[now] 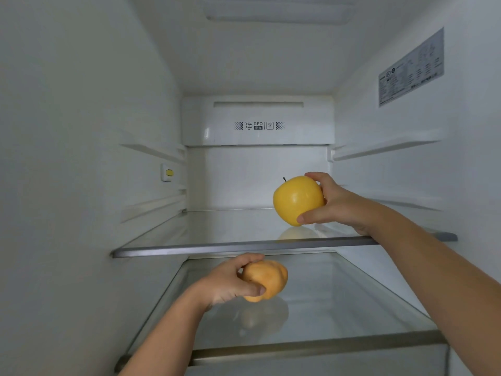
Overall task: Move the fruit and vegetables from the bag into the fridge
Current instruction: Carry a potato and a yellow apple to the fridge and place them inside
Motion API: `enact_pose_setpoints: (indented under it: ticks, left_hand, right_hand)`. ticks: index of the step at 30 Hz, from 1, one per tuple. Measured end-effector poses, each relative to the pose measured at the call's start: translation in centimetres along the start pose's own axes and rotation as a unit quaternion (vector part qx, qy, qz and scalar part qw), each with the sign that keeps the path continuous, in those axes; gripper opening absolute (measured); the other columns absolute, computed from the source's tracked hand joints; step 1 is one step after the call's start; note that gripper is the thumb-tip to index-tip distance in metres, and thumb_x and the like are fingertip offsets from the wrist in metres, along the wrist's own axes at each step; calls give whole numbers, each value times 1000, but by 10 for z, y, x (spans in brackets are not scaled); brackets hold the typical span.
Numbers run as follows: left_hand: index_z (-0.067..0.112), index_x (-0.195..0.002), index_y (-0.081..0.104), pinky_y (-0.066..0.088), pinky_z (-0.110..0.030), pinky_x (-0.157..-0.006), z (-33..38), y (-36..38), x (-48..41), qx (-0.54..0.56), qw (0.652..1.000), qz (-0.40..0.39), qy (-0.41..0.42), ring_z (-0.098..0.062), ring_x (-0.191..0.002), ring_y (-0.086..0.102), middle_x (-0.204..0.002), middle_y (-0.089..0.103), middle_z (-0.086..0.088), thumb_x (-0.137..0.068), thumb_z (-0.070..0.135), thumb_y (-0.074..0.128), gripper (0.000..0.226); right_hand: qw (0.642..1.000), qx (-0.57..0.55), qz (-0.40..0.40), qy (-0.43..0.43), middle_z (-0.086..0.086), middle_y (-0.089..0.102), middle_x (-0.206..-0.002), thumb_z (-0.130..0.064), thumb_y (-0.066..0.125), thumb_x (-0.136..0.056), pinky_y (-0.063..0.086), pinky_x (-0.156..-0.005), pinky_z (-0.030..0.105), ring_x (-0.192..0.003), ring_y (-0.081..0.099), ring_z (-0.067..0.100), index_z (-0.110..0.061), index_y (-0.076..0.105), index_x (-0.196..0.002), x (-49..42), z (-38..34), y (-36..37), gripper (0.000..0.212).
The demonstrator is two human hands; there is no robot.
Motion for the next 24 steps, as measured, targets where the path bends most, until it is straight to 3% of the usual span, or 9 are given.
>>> enact_pose_setpoints:
  ticks: [3,9,12,16,24]
  left_hand:
    - [41,-116,47,45,-8,-77,0,0,0,-1,1000,6,1,-7,-104,53,-118,54,5,-56,27,69,65]
    - [44,-111,48,47,-14,-81,-1,-1,1,7,1000,11,-1,-9,-106,53,-119,54,3,-56,26,69,62]
    - [43,-112,49,46,-11,-77,-1,-2,2,10,1000,14,-1,-6,-104,52,-118,54,5,-56,26,67,62]
    - [44,-111,49,45,-10,-74,-3,-4,3,15,1000,19,-5,-6,-104,52,-118,53,4,-56,25,66,61]
    - [44,-116,46,44,-7,-76,-1,-1,4,2,1000,15,-6,-3,-104,52,-115,53,9,-57,26,66,65]
  right_hand:
    - [1000,-7,-7,2,3,42,-120,-8,74,-73,48,-89,39,-108,49,23,-29,28,-129,0,3,1,75]
    - [999,-34,8,5,1,44,-114,-21,72,-76,47,-91,38,-107,50,22,-31,31,-122,1,3,-3,63]
    - [999,-48,20,14,2,44,-112,-18,71,-77,47,-92,39,-107,51,23,-28,32,-120,1,5,-7,59]
    - [996,-51,56,39,-4,43,-99,-19,74,-74,50,-87,36,-103,51,21,-24,32,-120,-2,14,-13,62]
    - [995,-15,69,64,4,39,-114,-23,76,-73,45,-94,40,-107,47,23,-19,25,-134,-3,21,-16,80]
Point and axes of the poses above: each hand's wrist, its own x-axis away from the middle knuckle, its own y-axis out of the palm, z = x × y, the point moved 9 cm from there along -x, towards the middle knuckle
